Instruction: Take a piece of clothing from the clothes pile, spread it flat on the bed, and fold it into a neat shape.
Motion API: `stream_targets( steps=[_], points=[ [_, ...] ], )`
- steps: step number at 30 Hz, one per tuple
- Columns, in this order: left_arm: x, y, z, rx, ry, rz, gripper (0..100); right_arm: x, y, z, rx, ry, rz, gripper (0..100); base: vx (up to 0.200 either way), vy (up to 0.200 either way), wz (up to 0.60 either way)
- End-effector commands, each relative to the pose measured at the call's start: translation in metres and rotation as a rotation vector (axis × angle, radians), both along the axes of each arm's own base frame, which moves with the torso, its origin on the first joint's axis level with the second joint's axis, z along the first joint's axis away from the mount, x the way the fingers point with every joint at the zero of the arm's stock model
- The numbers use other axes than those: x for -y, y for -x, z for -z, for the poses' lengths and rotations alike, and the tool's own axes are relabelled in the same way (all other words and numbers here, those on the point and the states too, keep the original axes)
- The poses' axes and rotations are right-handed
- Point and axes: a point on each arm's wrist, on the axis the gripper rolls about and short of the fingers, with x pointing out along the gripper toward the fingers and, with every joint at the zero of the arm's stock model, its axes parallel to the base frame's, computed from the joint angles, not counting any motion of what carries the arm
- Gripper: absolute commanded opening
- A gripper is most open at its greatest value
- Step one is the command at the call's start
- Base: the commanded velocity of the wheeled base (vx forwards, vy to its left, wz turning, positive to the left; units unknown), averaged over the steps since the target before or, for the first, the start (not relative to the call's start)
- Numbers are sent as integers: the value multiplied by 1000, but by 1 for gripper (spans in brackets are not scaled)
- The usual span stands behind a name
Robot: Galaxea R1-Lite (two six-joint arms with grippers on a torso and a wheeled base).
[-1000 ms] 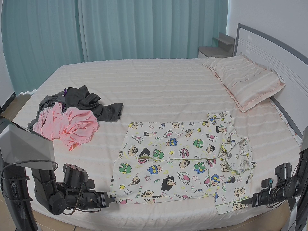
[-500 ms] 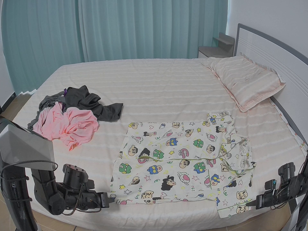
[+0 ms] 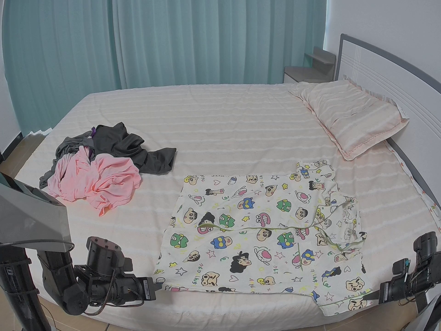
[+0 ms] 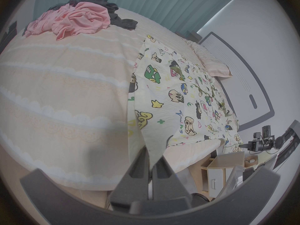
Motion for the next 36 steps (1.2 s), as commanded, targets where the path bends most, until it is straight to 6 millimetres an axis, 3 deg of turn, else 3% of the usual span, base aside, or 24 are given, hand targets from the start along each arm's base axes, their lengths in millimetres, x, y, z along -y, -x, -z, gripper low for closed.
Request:
stream_targets(
  steps=[1, 7, 16, 28, 32, 36],
  points=[
    [9, 6, 2, 1, -24, 38, 0, -1, 14, -12, 57, 18, 19, 0, 0, 0, 0],
    [12, 14, 21, -70, -99, 40, 0, -4, 24, -13, 7, 18, -11, 0, 0, 0, 0],
    [9, 34, 20, -81, -127, 55, 0, -7, 33, -15, -12, 26, -52, 0, 0, 0, 0],
    [7, 41, 14, -100, -125, 41, 0, -11, 45, -18, -29, 28, -62, 0, 0, 0, 0],
    [8, 40, 5, -75, -75, 19, 0, -11, 45, -19, -26, 28, -65, 0, 0, 0, 0],
    [14, 31, -23, 15, 66, -37, 0, -6, 30, -29, 42, 32, -61, 0, 0, 0, 0]
  ],
)
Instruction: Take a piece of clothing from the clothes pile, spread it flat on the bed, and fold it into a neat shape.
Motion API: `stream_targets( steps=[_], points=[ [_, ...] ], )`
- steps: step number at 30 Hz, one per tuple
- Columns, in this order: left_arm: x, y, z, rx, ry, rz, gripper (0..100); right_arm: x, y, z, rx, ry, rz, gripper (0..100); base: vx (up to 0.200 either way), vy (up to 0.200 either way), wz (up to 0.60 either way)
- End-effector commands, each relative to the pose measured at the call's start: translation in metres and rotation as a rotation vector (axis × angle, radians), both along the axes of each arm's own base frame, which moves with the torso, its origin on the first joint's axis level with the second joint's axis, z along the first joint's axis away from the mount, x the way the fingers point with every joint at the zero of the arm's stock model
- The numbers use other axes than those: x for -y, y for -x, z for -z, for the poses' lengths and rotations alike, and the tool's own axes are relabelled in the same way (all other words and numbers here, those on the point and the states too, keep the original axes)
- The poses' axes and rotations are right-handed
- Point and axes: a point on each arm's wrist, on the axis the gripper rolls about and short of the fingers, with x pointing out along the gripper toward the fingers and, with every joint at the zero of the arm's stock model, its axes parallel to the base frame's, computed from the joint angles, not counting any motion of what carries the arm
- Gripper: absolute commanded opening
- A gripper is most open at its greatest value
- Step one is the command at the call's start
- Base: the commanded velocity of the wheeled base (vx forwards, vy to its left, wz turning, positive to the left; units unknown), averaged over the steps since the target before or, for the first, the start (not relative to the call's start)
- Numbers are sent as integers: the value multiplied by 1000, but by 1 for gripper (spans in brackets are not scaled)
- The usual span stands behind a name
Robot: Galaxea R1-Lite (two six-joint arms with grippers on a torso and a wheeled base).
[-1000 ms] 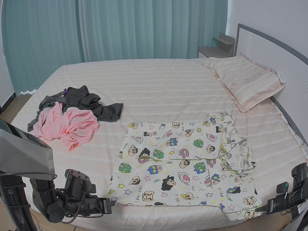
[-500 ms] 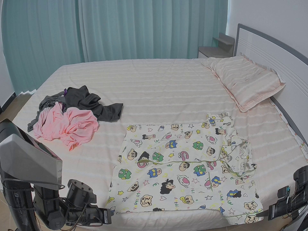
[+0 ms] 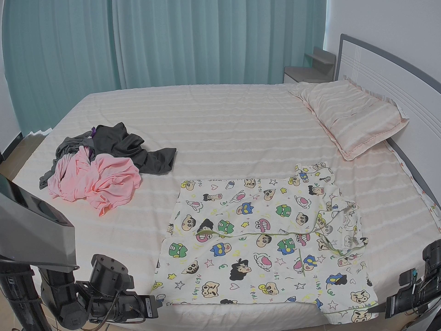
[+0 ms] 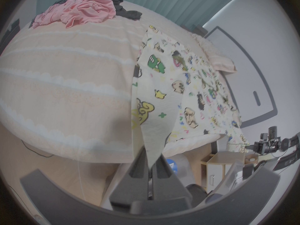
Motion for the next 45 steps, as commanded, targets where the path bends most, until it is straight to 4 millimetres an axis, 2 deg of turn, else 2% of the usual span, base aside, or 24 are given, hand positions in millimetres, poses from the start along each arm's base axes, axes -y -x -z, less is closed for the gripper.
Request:
stream_targets(
  steps=[1, 6, 7, 10, 17, 19, 20, 22, 23, 30, 34, 39, 45],
  points=[
    [4, -7, -31, 121, 119, -32, 0, 4, -15, -11, 81, -2, -3, 0, 0, 0, 0],
    [8, -16, -46, 157, 166, -76, 0, 6, -27, -22, 150, -57, -10, 0, 0, 0, 0],
    [14, -30, -58, 114, 217, -158, 0, 9, -38, -29, 167, -81, 24, 0, 0, 0, 0],
    [21, -47, -72, -8, 228, -254, 0, 11, -50, -38, 192, -120, 59, 0, 0, 0, 0],
    [24, -80, -90, -135, 182, -327, 0, 18, -75, -50, 214, -181, 108, 0, 0, 0, 0],
    [23, -85, -89, -157, 175, -341, 0, 19, -79, -50, 209, -185, 115, 0, 0, 0, 0],
    [20, -95, -85, -218, 155, -363, 0, 21, -85, -48, 198, -189, 119, 0, 0, 0, 0],
    [19, -97, -84, -231, 152, -368, 0, 22, -86, -48, 196, -191, 122, 0, 0, 0, 0],
    [13, -107, -84, -278, 151, -389, 0, 24, -94, -47, 188, -193, 126, 0, 0, 0, 0],
    [4, -127, -81, -305, 188, -419, 0, 31, -118, -39, 185, -203, 126, 0, 0, 0, 0],
    [0, -144, -77, -299, 197, -447, 0, 36, -136, -31, 236, -207, 145, 0, 0, 0, 0],
    [5, -161, -72, -292, 209, -460, 0, 38, -157, -26, 263, -244, 201, 0, 0, 0, 0],
    [11, -181, -71, -262, 216, -459, 0, 42, -170, -23, 285, -251, 216, 0, 0, 0, 0]
  ],
)
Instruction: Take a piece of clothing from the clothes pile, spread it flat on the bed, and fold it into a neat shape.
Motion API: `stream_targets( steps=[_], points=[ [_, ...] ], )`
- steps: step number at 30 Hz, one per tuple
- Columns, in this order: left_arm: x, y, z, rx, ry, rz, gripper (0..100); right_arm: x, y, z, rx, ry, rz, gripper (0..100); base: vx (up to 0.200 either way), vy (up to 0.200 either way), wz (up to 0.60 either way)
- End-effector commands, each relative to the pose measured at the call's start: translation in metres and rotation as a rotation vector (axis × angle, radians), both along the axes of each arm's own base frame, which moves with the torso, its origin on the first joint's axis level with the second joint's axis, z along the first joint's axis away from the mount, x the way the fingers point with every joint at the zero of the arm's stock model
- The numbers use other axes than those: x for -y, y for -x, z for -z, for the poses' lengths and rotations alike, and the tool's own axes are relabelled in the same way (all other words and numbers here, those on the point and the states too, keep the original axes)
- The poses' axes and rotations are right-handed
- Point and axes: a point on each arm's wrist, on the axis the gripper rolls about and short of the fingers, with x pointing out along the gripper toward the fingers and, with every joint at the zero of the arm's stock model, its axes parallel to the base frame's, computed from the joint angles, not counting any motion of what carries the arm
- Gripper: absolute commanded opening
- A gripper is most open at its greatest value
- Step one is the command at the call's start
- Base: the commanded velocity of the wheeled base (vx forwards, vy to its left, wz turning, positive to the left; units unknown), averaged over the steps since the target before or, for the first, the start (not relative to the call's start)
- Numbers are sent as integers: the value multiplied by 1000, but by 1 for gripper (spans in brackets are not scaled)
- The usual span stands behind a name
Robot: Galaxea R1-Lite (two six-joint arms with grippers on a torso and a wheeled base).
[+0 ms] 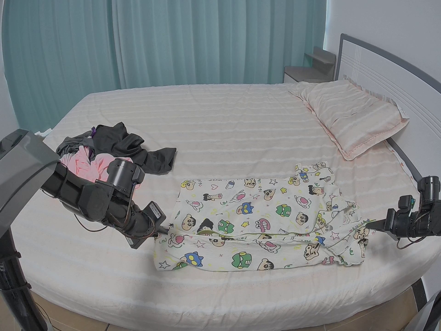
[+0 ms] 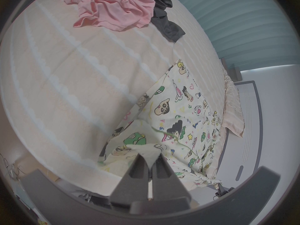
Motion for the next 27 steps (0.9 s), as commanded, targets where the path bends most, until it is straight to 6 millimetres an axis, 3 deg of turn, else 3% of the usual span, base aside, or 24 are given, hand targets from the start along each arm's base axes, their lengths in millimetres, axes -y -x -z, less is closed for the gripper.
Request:
stream_targets(
  steps=[1, 12, 17, 27],
  points=[
    [4, -14, 12, -9, -7, -5, 0, 2, -11, 11, -28, -11, 2, 0, 0, 0, 0],
    [17, -44, 34, 18, -97, -58, 0, 3, -40, 14, -46, -24, 57, 0, 0, 0, 0],
    [21, -53, 34, 37, -97, -59, 0, 0, -50, 23, -75, 6, 72, 0, 0, 0, 0],
    [28, -67, 34, 18, -111, -57, 0, -3, -61, 19, -77, -41, 108, 0, 0, 0, 0]
  ],
)
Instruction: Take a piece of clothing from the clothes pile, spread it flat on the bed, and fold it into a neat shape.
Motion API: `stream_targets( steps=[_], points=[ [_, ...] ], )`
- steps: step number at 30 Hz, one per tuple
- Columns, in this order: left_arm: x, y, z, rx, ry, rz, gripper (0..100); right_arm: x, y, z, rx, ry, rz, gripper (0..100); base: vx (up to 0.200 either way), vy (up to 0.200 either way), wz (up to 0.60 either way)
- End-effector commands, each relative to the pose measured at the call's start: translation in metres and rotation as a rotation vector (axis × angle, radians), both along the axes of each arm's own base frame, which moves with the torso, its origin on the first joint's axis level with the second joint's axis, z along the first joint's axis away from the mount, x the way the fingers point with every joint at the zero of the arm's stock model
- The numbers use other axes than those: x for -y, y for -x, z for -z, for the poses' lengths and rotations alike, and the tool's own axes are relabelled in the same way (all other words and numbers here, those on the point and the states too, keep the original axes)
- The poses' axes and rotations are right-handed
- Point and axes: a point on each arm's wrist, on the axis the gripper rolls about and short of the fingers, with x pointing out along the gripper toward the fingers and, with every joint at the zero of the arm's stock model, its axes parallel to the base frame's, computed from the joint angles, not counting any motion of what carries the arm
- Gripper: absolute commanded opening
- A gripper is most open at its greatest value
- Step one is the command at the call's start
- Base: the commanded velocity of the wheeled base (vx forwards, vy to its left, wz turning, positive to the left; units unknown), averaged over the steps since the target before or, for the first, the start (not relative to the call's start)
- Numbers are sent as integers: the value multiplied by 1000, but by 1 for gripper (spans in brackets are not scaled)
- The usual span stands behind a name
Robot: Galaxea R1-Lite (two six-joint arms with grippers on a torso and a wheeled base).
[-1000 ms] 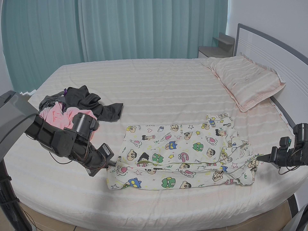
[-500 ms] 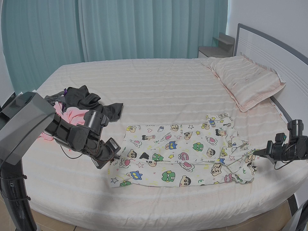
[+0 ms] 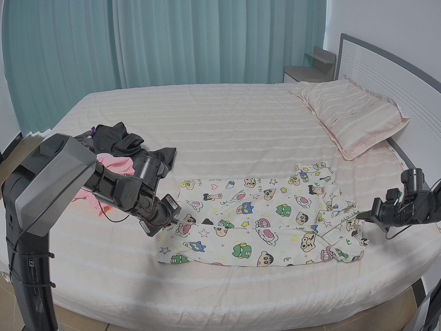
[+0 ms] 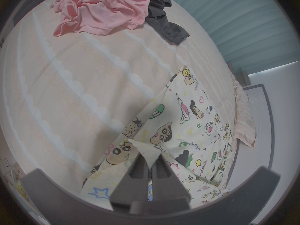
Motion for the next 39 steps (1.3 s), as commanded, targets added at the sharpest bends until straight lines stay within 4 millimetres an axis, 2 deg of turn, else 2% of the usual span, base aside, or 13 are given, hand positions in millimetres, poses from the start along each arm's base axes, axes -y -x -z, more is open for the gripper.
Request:
stream_targets(
  steps=[1, 2, 3, 5, 6, 17, 19, 22, 23, 26, 28, 33, 39],
  points=[
    [2, -7, 6, -17, -11, -4, 0, -1, -5, 3, -8, -7, -1, 0, 0, 0, 0],
    [2, -8, 8, -24, -25, -10, 0, -3, -6, 6, -17, -10, -5, 0, 0, 0, 0],
    [2, -9, 9, -26, -34, -15, 100, -3, -6, 8, -23, -9, -4, 0, 0, 0, 0],
    [3, -10, 9, -26, -39, -18, 100, -4, -7, 10, -29, -4, 0, 0, 0, 0, 0],
    [3, -12, 8, -29, -39, -20, 100, -5, -10, 11, -39, 13, 27, 100, 0, 0, 0],
    [-18, 3, -17, -50, 30, -32, 100, -7, 10, -31, -2, -66, 277, 100, 0, 0, 0],
    [-39, 18, -35, -58, 111, -41, 100, -23, 20, -37, -21, -98, 367, 100, 0, 0, 0],
    [-53, 27, -44, -60, 137, -55, 100, -36, 25, -41, -19, -140, 403, 100, 0, 0, 0],
    [-68, 40, -49, -68, 165, -76, 100, -57, 32, -42, -23, -199, 421, 100, 0, 0, 0],
    [-84, 64, -48, -73, 218, -78, 100, -82, 43, -30, -63, -228, 397, 100, 0, 0, 0],
    [-86, 72, -46, -73, 227, -77, 100, -86, 45, -27, -68, -230, 387, 100, 0, 0, 0],
    [-90, 114, -28, -37, 238, -65, 100, -101, 62, -3, -118, -220, 319, 100, 0, 0, 0],
    [-90, 126, -17, -14, 239, -60, 100, -103, 61, 24, -171, -194, 322, 100, 0, 0, 0]
  ],
)
